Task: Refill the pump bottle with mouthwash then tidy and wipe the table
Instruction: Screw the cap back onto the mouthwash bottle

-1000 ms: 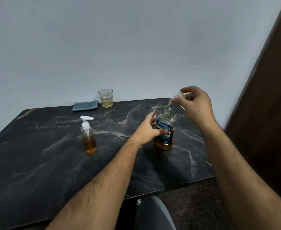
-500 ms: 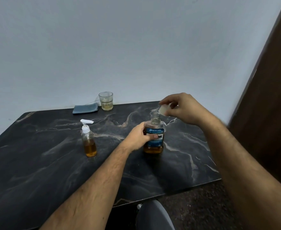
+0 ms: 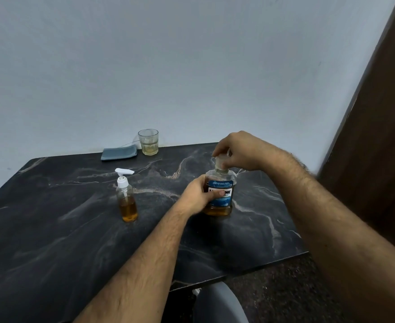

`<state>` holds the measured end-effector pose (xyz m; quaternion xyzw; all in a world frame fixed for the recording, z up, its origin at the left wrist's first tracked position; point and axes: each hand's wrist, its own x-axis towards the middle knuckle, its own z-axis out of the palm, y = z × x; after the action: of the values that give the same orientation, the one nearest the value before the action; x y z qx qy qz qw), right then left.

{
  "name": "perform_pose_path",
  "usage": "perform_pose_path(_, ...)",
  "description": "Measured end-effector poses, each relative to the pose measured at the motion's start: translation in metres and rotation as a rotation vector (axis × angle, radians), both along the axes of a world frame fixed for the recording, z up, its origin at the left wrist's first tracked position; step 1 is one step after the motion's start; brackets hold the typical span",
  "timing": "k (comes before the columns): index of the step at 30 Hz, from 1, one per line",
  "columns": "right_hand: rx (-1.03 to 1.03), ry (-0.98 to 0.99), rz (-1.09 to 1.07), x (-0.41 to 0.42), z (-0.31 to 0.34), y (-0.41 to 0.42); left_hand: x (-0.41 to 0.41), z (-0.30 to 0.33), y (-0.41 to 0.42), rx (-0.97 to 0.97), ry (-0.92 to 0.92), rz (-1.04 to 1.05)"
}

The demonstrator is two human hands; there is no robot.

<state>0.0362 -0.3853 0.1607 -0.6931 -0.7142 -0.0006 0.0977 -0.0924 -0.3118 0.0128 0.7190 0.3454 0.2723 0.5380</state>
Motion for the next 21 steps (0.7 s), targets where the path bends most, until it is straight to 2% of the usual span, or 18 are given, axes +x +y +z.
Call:
perform_pose_path(7,-0.028,-0.232,-0.216,-0.008,0.000,0.007,0.000,-0.001,-0.002,-0.025,-0.032,-0.012)
perform_pose_path(10,-0.117,-0.167,-0.221,-0.007,0.005,0.010,-0.001,0.000,-0.003,-0.027,-0.025,-0.019)
perform_pose_path(13,-0.242,-0.032,-0.121,-0.004,0.017,0.008,-0.001,-0.001,-0.001,-0.003,-0.011,-0.021)
perform_pose_path(21,-0.296,-0.040,-0.122,-0.008,0.018,0.012,0.000,-0.004,0.000,0.021,-0.007,-0.021)
